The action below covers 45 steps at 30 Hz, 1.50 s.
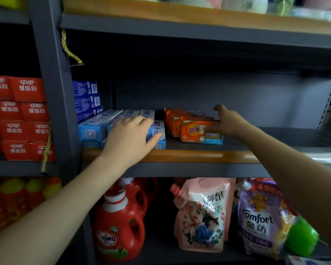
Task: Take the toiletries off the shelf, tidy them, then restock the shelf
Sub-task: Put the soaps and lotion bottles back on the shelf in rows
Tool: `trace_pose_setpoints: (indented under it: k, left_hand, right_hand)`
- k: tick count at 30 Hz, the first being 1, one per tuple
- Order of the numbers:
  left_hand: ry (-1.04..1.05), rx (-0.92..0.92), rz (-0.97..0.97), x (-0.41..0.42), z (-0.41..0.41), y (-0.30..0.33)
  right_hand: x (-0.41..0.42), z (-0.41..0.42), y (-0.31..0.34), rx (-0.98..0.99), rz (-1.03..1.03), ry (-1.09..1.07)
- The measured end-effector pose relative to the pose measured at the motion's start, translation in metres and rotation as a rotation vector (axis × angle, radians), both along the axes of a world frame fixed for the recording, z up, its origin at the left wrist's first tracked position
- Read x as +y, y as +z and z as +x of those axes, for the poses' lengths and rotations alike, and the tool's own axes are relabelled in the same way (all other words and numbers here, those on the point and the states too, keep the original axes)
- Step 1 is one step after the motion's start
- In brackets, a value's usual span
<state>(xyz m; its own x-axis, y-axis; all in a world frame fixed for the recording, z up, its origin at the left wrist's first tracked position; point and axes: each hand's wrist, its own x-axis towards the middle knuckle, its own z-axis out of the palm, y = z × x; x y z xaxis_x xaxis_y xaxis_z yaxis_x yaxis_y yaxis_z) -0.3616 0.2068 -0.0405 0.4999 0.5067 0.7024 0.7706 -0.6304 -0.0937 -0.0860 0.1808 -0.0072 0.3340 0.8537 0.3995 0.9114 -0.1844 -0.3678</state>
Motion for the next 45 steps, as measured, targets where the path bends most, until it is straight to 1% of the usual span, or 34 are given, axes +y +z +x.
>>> trace_pose_setpoints:
  k: [4, 9, 12, 15, 16, 17, 20, 21, 23, 25, 26, 28, 30, 31, 33, 34, 37, 39, 41, 43, 45]
  left_hand:
    - [-0.022, -0.015, 0.023, 0.003, 0.001, -0.004]
    - [-0.036, -0.07, 0.104, 0.005, 0.003, -0.015]
    - [-0.03, -0.063, 0.083, 0.003, 0.005, -0.016]
    - [-0.061, -0.108, 0.105, 0.0, 0.007, -0.016]
    - [-0.077, -0.126, 0.127, -0.003, 0.007, -0.017]
    - [-0.097, -0.143, 0.159, -0.007, 0.006, -0.018]
    - [-0.239, -0.174, 0.3, -0.022, 0.008, -0.029]
    - [-0.315, -0.182, 0.333, -0.028, 0.01, -0.037]
    - [-0.489, -0.184, 0.321, -0.043, 0.017, -0.062]
    - [-0.644, -0.141, 0.228, -0.062, 0.026, -0.094]
    - [-0.701, -0.091, 0.172, -0.07, 0.03, -0.113]
    - [-0.757, 0.045, 0.041, -0.082, 0.038, -0.149]
    - [-0.751, 0.15, -0.14, -0.089, 0.044, -0.182]
    - [-0.732, 0.171, -0.251, -0.091, 0.047, -0.197]
    - [-0.666, 0.168, -0.457, -0.092, 0.054, -0.224]
    - [-0.63, 0.172, -0.548, -0.092, 0.057, -0.237]
    - [-0.567, 0.165, -0.75, -0.094, 0.069, -0.266]
    - [-0.543, 0.127, -0.849, -0.099, 0.078, -0.279]
    - [-0.487, 0.073, -0.953, -0.103, 0.088, -0.288]
    - [-0.421, 0.009, -1.095, -0.104, 0.098, -0.293]
    - [-0.372, 0.006, -1.228, -0.103, 0.109, -0.297]
  right_hand:
    - [0.009, -0.008, 0.005, -0.075, -0.115, 0.065]
    - [0.011, -0.015, -0.002, -0.069, -0.058, 0.076]
    - [0.009, -0.019, -0.007, -0.126, -0.075, 0.066]
    - [-0.003, -0.023, -0.004, -0.012, -0.07, 0.087]
    - [-0.009, -0.025, -0.003, 0.006, -0.015, 0.076]
    - [-0.017, -0.027, -0.003, -0.017, 0.085, 0.059]
    - [-0.054, -0.039, -0.016, -0.203, 0.482, 0.098]
    - [-0.07, -0.044, -0.024, -0.265, 0.55, 0.138]
    - [-0.102, -0.048, -0.048, -0.362, 0.532, 0.18]
    - [-0.132, -0.045, -0.084, -0.384, 0.376, 0.194]
    - [-0.145, -0.043, -0.105, -0.374, 0.249, 0.212]
    - [-0.168, -0.037, -0.148, -0.348, -0.073, 0.281]
    - [-0.186, -0.031, -0.188, -0.282, -0.381, 0.357]
    - [-0.193, -0.029, -0.205, -0.239, -0.515, 0.385]
    - [-0.207, -0.027, -0.234, -0.175, -0.716, 0.417]
    - [-0.213, -0.025, -0.245, -0.153, -0.774, 0.413]
    - [-0.229, -0.02, -0.267, -0.041, -0.814, 0.369]
    - [-0.234, -0.016, -0.274, -0.02, -0.819, 0.36]
    - [-0.238, -0.018, -0.277, -0.026, -0.781, 0.334]
    - [-0.241, -0.022, -0.279, -0.082, -0.715, 0.286]
    - [-0.248, -0.026, -0.282, -0.154, -0.662, 0.244]
